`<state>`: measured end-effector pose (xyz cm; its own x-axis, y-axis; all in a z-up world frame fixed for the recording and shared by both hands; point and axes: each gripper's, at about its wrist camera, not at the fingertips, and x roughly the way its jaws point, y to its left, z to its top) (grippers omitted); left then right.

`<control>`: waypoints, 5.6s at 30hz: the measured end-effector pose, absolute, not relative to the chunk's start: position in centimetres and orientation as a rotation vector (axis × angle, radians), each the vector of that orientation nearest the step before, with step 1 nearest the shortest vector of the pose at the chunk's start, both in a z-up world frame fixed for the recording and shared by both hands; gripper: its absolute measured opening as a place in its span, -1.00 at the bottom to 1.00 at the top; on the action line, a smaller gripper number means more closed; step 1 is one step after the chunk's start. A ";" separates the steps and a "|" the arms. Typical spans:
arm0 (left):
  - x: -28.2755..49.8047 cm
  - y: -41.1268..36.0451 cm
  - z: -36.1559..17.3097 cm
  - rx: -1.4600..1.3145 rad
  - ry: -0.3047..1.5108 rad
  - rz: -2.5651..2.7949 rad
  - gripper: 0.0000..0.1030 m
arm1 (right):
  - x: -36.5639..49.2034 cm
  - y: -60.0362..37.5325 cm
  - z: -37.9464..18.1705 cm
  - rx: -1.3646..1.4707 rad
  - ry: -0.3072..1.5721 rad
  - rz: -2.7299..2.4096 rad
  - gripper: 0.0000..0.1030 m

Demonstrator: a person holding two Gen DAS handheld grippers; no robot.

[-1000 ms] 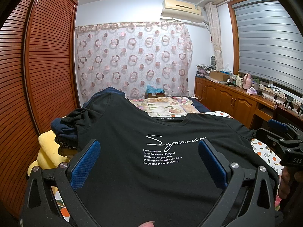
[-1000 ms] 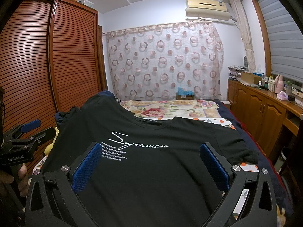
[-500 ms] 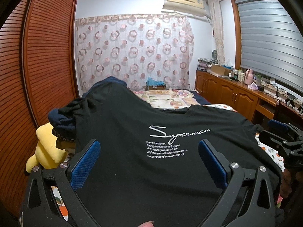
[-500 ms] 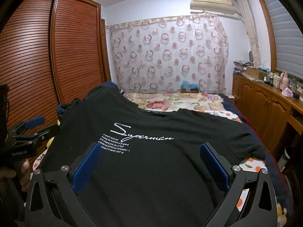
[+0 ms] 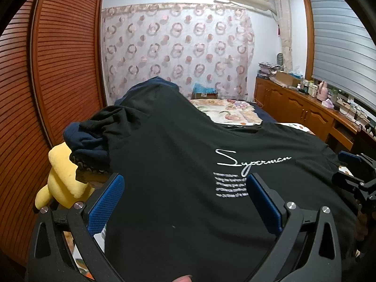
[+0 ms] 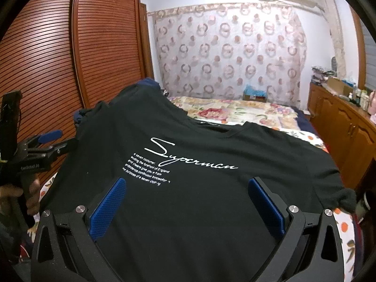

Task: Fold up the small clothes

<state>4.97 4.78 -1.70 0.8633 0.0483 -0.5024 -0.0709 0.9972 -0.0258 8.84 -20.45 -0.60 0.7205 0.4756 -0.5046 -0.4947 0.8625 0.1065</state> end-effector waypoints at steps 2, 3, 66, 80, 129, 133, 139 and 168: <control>5.7 5.3 -1.6 -0.040 0.536 0.070 1.00 | 10.1 -20.5 -0.3 -0.035 0.562 0.547 1.00; 6.2 5.8 -1.5 -0.038 0.542 0.080 1.00 | 10.6 -20.5 -0.2 -0.034 0.567 0.552 1.00; 20.9 17.1 5.6 0.005 0.690 0.069 -0.81 | 27.4 -14.5 -2.6 -0.116 0.751 0.655 0.98; 21.4 20.2 2.3 -0.017 0.783 0.123 -0.78 | 26.4 -15.2 -2.5 -0.081 0.754 0.644 0.98; 15.9 14.2 2.6 -0.048 0.662 -0.042 0.45 | 27.8 -11.8 -1.7 -0.058 0.788 0.791 0.35; 15.1 15.1 2.2 -0.067 0.648 -0.035 0.45 | 28.7 -8.5 -2.6 -0.060 0.827 0.891 0.17; 14.3 15.6 1.6 -0.069 0.650 -0.031 0.45 | 30.0 -3.8 -5.0 -0.080 0.900 0.982 0.05; 13.5 11.7 0.1 -0.032 0.644 -0.086 0.45 | 26.6 -8.8 -4.4 -0.083 0.832 0.813 0.13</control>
<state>13.50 11.70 0.10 0.7963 -0.0899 -0.5981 0.0702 0.9959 -0.0563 26.59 -8.84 -4.35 0.3965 0.6102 -0.6859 -0.6718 0.7021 0.2362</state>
